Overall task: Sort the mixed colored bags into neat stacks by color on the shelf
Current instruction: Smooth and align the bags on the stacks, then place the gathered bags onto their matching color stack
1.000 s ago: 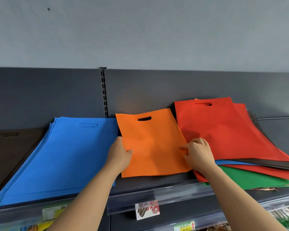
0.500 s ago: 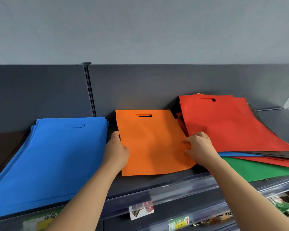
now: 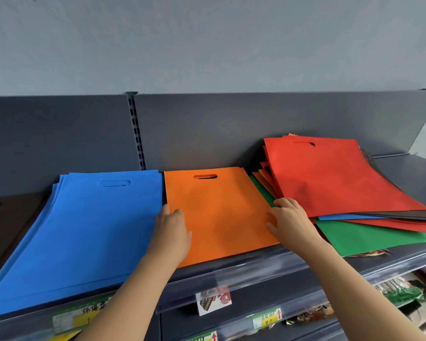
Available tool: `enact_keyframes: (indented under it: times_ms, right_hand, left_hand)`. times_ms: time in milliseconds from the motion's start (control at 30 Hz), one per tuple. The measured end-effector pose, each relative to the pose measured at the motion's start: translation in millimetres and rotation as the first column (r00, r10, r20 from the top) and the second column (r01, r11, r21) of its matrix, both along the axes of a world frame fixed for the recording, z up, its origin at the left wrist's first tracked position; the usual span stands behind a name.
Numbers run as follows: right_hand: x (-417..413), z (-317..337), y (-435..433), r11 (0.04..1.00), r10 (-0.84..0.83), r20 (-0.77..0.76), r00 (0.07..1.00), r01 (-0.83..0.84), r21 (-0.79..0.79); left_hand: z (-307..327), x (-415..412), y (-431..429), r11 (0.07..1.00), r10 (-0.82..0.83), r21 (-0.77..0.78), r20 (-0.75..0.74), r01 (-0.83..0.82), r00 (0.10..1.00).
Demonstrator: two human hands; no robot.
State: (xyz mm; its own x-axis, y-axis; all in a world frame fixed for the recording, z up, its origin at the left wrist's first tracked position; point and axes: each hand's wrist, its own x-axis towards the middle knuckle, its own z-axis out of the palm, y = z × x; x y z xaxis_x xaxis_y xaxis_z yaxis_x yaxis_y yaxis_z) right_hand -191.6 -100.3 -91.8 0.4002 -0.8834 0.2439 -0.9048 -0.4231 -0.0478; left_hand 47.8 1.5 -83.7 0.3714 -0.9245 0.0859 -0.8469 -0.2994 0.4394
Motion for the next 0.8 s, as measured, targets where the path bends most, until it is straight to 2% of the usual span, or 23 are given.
enact_keyframes:
  times_ms: [167, 300, 567, 733, 800]
  right_hand:
    - [-0.8, 11.1, 10.4, 0.999, 0.018, 0.056, 0.998, -0.016, -0.041]
    - [-10.0, 26.8, 10.0, 0.996, -0.005, 0.103, 0.995, 0.014, -0.086]
    - [-78.1, 45.4, -21.8, 0.976, -0.195, 0.087, 0.977, 0.202, -0.077]
    - [-128.8, 52.7, -53.7, 0.933, -0.351, -0.028, 0.936, 0.352, 0.068]
    - [-142.4, 51.8, -60.1, 0.921, -0.353, -0.030, 0.935, 0.353, 0.163]
  left_hand:
    - [7.9, -0.2, 1.8, 0.997, -0.060, -0.045, 0.156, 0.067, 0.986]
    - [18.9, -11.0, -7.3, 0.982, -0.107, -0.138, 0.175, 0.132, 0.979]
    - [32.0, -72.1, -49.5, 0.955, -0.200, -0.214, 0.035, 0.203, 0.979]
    - [38.5, -126.0, -93.3, 0.967, -0.215, -0.165, -0.129, 0.193, 0.968]
    - [36.6, -145.3, -111.1, 0.975, -0.209, -0.120, -0.225, 0.186, 0.952]
